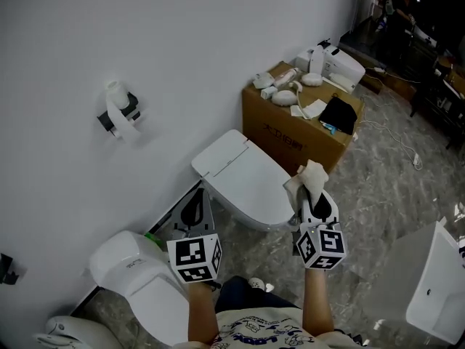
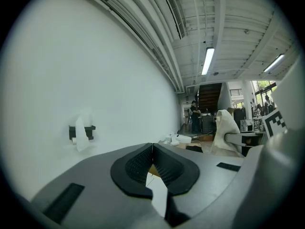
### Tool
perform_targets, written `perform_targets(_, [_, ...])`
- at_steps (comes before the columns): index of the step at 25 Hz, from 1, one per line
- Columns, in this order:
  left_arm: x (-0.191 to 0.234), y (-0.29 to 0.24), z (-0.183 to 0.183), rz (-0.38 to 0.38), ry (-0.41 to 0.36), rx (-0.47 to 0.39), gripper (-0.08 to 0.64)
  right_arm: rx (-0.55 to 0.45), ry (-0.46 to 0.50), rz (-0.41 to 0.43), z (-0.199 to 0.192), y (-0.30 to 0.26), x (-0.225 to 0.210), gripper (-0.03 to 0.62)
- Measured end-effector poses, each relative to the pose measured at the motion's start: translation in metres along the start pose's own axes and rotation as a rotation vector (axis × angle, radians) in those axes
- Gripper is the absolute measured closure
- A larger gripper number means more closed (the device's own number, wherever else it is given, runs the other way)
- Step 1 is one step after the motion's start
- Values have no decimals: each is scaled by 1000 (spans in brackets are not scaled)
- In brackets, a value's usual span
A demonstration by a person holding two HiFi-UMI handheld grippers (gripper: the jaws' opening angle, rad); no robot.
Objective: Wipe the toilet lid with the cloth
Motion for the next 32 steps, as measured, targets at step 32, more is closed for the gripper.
perform_targets(32, [114, -315, 33, -70, 3, 29, 555, 41, 5, -41, 12, -319, 8, 474])
Point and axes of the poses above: the fingertips, and each gripper's own axes: y backward along the fingers, x to its left, z out of its top, the point moved 7 cm from there along y, backward along the fingers, and after that the axes turned 5 degrees about x, right-handed, at the moved point
